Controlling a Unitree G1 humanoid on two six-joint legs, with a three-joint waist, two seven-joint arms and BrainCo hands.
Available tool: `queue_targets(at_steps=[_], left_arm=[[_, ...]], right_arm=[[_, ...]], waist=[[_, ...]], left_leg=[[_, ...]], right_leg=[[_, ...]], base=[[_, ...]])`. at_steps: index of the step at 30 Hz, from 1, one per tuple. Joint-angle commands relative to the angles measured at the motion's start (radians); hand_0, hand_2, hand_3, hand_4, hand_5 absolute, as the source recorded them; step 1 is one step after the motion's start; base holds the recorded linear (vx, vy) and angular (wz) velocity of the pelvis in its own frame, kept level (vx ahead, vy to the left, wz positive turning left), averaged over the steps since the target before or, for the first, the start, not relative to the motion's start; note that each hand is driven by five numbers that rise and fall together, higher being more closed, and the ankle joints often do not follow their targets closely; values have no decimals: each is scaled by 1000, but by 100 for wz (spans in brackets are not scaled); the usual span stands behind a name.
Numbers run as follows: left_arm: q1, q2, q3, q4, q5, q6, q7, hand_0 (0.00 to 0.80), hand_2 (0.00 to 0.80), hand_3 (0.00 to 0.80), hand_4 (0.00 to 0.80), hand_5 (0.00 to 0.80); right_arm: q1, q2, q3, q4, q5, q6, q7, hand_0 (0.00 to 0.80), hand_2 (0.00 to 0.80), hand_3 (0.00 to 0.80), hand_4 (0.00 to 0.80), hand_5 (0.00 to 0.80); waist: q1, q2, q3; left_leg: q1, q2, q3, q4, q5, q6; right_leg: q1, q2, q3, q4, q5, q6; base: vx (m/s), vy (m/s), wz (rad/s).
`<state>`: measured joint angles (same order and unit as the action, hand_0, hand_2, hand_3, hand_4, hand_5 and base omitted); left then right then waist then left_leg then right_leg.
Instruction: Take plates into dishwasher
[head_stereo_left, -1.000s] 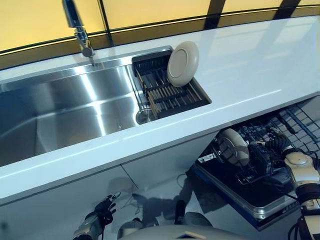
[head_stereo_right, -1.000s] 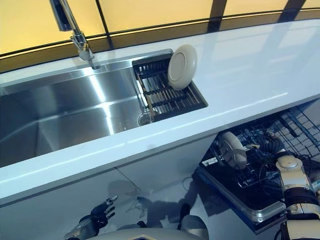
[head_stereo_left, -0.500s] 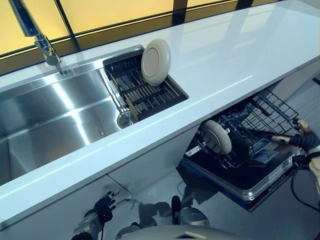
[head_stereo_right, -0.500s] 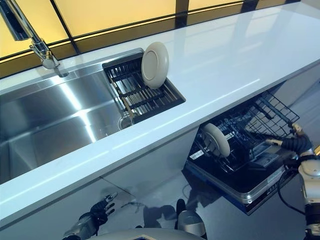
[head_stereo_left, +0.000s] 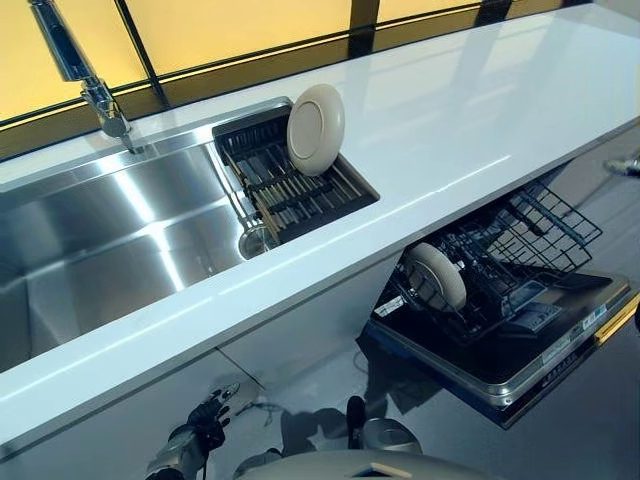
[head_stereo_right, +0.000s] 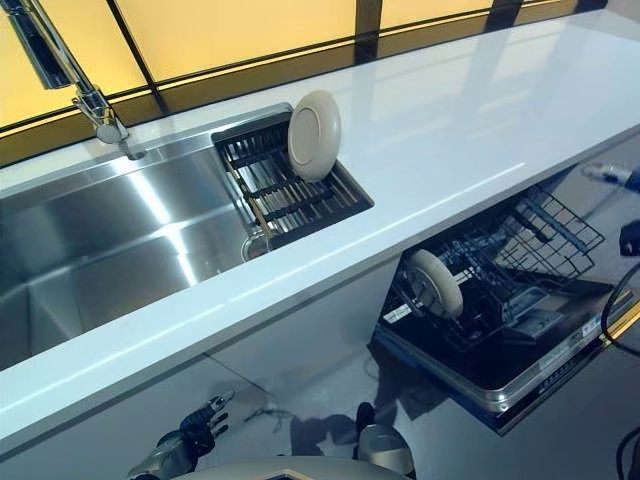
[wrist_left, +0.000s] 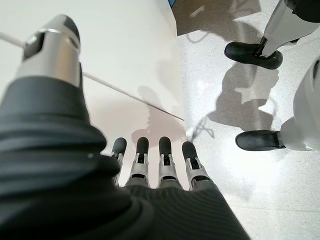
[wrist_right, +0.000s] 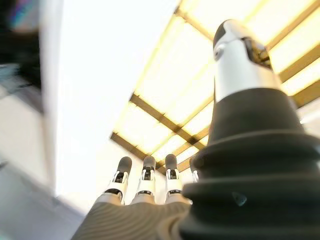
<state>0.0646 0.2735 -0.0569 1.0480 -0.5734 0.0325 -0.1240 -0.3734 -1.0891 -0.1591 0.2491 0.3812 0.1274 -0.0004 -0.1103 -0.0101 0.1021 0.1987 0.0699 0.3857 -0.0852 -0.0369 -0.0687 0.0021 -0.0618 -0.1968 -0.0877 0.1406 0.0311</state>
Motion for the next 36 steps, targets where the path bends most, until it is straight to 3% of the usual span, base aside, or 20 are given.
queue_targets(at_steps=[1,6,18,26,36], left_arm=[[-52,26,-30,41,-27,-24,-5,0,0,0,0,0],[-60,24,-60,33,-23,-16,-10,0,0,0,0,0],[-45,19,-98,29,-40,-7,-5,0,0,0,0,0],[15,39,-89,19,-33,-9,-15,0,0,0,0,0],[46,52,-81,-6,-16,-19,-36,0,0,0,0,0]], right_arm=[[-237,-29,120,65,61,-7,24,0,0,0,0,0],[-409,17,266,149,91,39,66,0,0,0,0,0],[-615,212,461,456,85,102,110,0,0,0,0,0],[-677,202,495,573,91,109,121,0,0,0,0,0],[-697,157,496,615,82,153,130,0,0,0,0,0]], waist=[[69,-67,-36],[108,-72,-46],[208,-61,-58],[256,-48,-49],[263,-37,-32]], left_leg=[[-46,-40,-64,45,-53,52],[-51,-43,-84,44,-47,47],[-58,-48,-138,28,-22,30],[-76,-46,-172,10,5,17],[-86,-41,-176,3,16,13]], right_leg=[[61,-44,-60,60,-128,91],[79,-48,-87,52,-130,87],[121,-59,-164,35,-131,77],[141,-56,-207,18,-133,69],[136,-53,-214,12,-131,67]], base=[[16,-28,9],[19,-30,15],[55,-42,22],[75,-31,22],[31,-21,8]])
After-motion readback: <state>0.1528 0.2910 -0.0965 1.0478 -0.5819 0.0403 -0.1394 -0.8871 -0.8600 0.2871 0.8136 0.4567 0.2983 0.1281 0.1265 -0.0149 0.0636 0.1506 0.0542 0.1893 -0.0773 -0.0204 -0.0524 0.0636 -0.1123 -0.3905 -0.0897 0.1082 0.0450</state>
